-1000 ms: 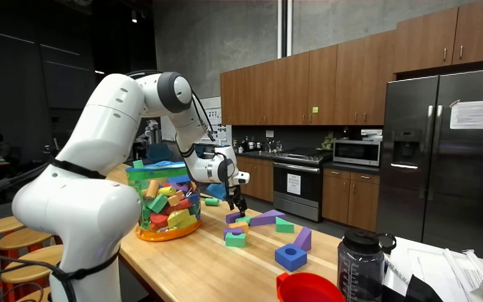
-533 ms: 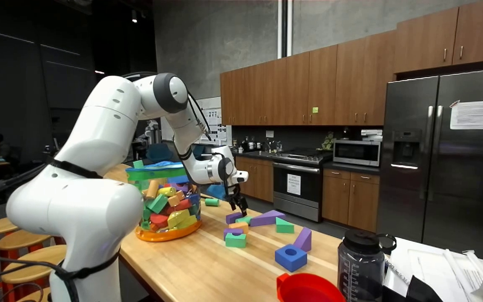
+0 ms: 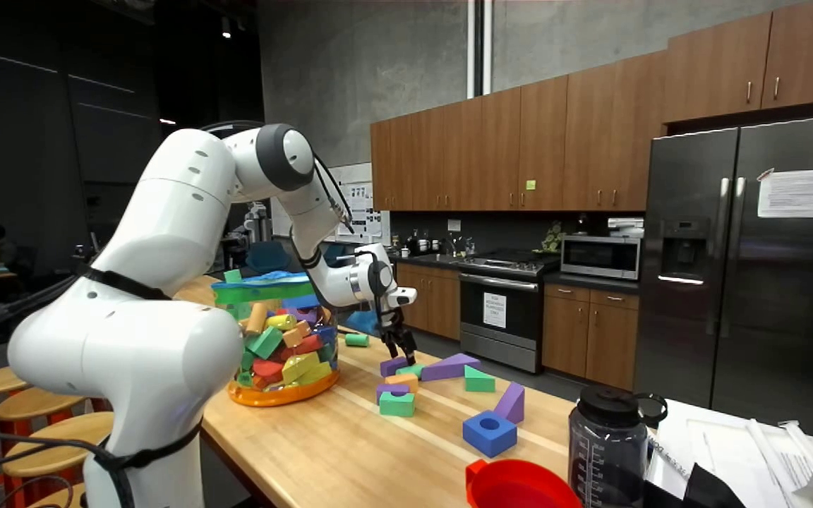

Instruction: Put the green cylinder into the bag

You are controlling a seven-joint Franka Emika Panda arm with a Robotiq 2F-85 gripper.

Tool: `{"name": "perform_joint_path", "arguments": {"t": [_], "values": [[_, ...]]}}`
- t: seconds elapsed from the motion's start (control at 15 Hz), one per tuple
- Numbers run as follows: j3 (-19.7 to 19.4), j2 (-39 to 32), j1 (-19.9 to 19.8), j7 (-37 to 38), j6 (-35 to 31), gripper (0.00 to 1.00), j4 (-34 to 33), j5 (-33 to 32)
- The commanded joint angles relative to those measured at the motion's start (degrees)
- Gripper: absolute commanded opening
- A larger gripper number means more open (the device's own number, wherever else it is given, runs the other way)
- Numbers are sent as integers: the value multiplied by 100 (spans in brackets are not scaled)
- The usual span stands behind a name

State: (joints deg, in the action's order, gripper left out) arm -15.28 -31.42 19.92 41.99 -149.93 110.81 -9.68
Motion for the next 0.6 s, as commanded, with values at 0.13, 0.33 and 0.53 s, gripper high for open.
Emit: {"name": "perform_joint_path", "arguments": {"t": [0.13,0.33,0.53], "values": [[134,2,-111,213,478,100,-194,-221],[316,1,-258,59,512,100,-219,-113],[450,-3,-371,-22,480,100,-227,-75]]}}
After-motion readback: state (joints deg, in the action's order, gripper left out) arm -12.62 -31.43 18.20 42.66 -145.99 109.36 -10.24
